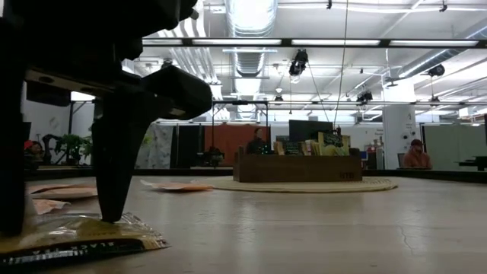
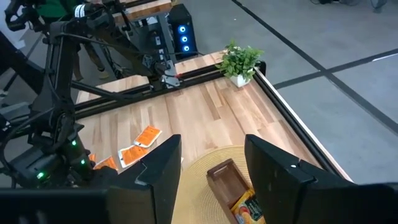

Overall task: Pick & Place Tea
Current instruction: Put the orange tea bag into the middle section of the wooden organizer, then put the white tea bag into the left section of the wooden organizer

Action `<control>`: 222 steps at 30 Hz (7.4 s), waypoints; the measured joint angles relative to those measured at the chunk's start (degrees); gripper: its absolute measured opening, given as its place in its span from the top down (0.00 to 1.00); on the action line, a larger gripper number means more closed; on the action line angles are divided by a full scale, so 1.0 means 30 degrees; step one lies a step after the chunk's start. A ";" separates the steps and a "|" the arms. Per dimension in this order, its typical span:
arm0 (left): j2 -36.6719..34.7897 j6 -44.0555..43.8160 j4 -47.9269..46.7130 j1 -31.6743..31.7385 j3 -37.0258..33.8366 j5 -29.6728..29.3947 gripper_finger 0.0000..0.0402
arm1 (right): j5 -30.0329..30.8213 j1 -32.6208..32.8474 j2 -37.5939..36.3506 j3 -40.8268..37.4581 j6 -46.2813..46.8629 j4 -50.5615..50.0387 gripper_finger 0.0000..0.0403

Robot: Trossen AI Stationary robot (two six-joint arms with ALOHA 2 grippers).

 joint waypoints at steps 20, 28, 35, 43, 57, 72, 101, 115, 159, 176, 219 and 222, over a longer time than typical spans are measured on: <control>-0.1901 0.0053 -0.1978 0.0923 0.0702 -0.0735 0.98 | -0.0059 0.0175 -0.0134 0.0000 -0.0836 0.0455 0.57; -0.6665 -0.1169 -0.2151 0.3846 0.1733 -0.0032 0.99 | -0.0168 0.2302 -0.0463 0.1091 -0.2701 0.1002 0.57; -0.9660 -0.3381 0.0294 0.6958 0.2567 0.2218 0.99 | -0.0003 0.4295 -0.0212 0.1956 -0.3301 0.1025 0.57; -1.0520 -0.6969 0.3108 0.9462 0.2812 0.4015 0.99 | 0.0079 0.5550 0.1242 0.1960 -0.4372 0.1042 0.57; -0.9953 -1.1588 0.6723 1.1034 0.2761 0.9279 0.99 | -0.1659 0.6737 0.4432 0.1953 -0.5877 0.1031 0.57; -0.9916 -1.1804 0.6679 1.1257 0.2754 0.9392 0.99 | -0.2164 0.7380 0.6960 0.4784 -0.6087 0.0269 0.59; -0.9938 -1.2322 0.4501 1.1216 0.2739 1.1215 0.74 | -0.2069 0.7380 0.8299 0.6914 -0.6786 -0.2651 0.98; -1.0644 -0.9883 -0.0380 1.1109 0.2725 1.0664 0.48 | -0.1407 0.6390 0.8422 0.6268 -0.6144 -0.4923 0.98; -1.2706 -0.8219 -0.0051 1.0994 0.2732 0.5894 0.48 | -0.1504 -0.2055 1.1948 -0.2761 -0.8960 -0.1880 0.98; -1.2713 -0.8191 -0.0046 1.0994 0.2732 0.5908 0.48 | -0.1592 -0.2824 1.4175 -0.2827 -0.8241 -0.1187 0.98; -1.3658 -0.8322 -0.2434 1.0973 0.2739 0.6004 0.48 | -0.2674 -0.2972 0.9242 -0.3352 -0.5517 -0.0226 0.54; -1.4170 -0.7993 -0.2350 1.0785 0.2739 0.5815 0.48 | -0.2703 -0.2616 0.6971 -0.3441 -0.4939 -0.0147 0.55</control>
